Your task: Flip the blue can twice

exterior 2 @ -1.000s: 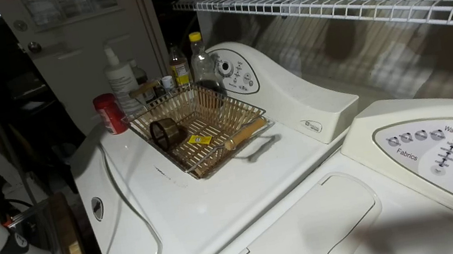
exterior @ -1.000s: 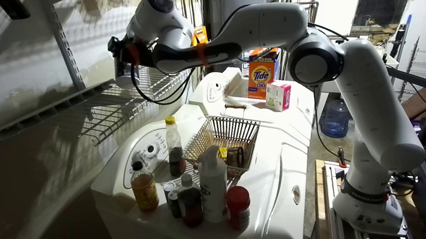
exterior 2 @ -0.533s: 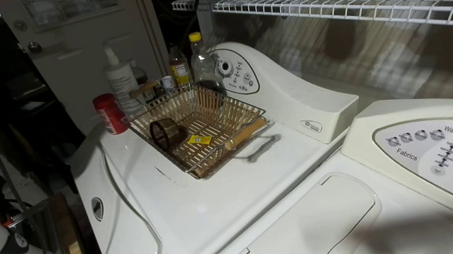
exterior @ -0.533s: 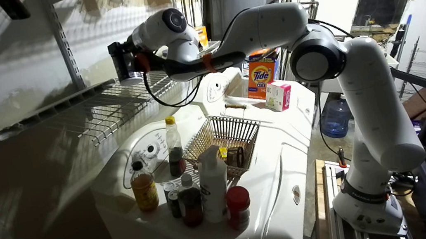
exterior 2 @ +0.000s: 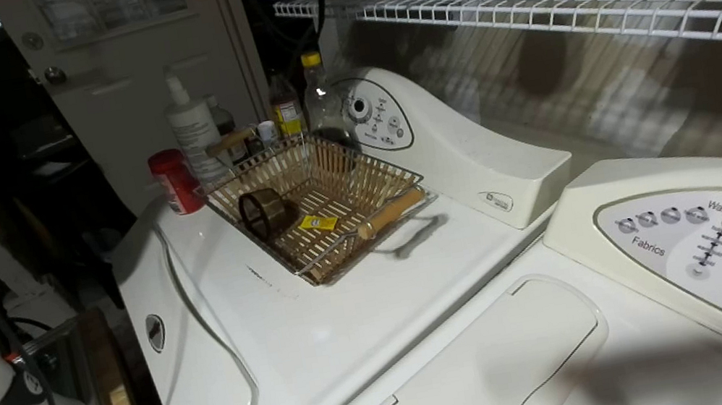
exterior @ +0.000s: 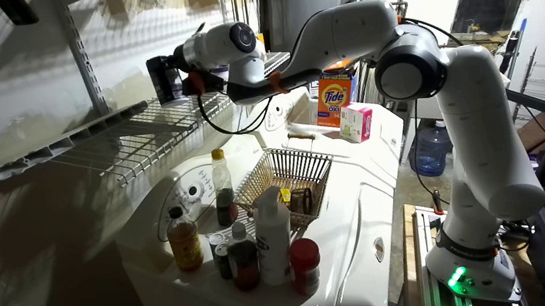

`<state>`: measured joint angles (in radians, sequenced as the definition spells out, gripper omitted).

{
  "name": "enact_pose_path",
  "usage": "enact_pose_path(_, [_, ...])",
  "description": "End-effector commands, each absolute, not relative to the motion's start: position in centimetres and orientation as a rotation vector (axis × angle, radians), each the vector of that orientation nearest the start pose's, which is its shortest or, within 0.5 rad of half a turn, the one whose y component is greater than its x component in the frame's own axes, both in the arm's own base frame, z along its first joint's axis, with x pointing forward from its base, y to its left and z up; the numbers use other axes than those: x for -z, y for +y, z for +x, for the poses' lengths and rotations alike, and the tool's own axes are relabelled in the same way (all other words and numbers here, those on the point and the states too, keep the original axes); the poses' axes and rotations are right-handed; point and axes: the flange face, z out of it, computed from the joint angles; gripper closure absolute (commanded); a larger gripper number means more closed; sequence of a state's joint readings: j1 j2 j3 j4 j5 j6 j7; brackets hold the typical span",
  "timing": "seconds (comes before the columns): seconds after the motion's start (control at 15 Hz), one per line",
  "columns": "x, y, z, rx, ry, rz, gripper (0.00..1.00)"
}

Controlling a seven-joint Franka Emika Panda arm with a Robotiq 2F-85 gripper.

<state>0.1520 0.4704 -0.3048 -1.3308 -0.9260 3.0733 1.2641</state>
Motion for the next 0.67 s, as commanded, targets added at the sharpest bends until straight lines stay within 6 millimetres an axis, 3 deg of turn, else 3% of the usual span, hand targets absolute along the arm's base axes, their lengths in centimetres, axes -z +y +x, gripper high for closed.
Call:
enact_pose_path(0.0, [-59.5,0.7,71.7,1.972,0.466,-2.376,0.33])
enact_pose_path(0.33, [-61.2,-0.2,72.2,2.132,0.441,-2.29,0.33])
enact_pose_path(0.6, [-59.5,-0.5,71.2,2.08,0.513,-2.326,0.33])
